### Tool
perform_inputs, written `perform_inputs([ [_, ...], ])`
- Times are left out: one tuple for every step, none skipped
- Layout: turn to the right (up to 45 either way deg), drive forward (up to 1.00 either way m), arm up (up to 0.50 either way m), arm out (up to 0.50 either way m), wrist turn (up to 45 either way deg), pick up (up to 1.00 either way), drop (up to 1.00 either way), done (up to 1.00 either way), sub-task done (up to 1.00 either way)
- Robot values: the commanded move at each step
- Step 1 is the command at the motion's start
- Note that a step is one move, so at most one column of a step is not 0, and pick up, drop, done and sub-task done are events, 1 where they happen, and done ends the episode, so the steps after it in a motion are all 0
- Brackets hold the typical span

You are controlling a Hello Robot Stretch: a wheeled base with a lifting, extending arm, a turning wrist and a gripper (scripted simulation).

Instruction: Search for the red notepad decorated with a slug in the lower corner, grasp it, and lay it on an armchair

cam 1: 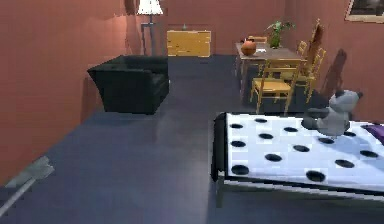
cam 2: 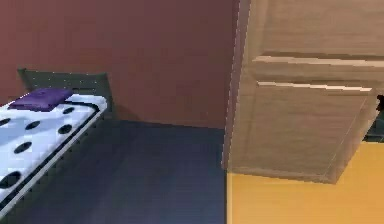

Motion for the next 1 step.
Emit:
perform_inputs([
  [-24.0, 0.0, 0.0, 0.0, 0.0, 0.0, 0.0, 0.0, 0.0],
])
